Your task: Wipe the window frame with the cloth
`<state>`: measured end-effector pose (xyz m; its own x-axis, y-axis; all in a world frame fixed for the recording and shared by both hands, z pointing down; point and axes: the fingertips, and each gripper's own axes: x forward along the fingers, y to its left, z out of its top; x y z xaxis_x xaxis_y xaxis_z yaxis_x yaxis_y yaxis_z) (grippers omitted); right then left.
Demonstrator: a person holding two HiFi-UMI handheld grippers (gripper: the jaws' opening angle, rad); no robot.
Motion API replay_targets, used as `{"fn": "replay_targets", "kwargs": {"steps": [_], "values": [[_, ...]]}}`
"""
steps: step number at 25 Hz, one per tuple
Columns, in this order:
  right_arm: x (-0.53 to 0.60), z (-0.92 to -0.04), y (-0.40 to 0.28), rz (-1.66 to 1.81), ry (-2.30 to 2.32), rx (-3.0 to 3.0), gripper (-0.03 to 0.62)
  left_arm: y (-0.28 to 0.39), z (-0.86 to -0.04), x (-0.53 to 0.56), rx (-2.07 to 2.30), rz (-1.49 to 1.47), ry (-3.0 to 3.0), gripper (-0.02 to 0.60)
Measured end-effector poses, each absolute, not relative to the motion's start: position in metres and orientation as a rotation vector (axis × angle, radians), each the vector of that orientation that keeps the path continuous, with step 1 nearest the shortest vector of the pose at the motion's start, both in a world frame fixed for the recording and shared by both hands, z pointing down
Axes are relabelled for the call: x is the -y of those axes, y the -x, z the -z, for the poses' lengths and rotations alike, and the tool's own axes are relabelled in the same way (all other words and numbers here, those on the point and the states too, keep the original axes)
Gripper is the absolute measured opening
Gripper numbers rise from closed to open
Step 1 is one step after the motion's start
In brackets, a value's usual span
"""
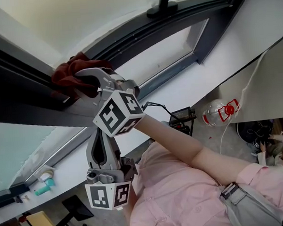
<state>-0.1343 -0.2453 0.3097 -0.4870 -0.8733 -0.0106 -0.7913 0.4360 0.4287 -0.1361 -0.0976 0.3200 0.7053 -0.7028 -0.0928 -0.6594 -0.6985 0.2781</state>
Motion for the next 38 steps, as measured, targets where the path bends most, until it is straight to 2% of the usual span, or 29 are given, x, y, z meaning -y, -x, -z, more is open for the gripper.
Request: {"fn": "replay_targets", "kwargs": {"steps": [38], "values": [[0.244, -0.309, 0.064, 0.48, -1.602, 2.392, 0.077, 0.146, -0.318, 0.095, 1.072, 0.321, -2.685, -0.003]]}}
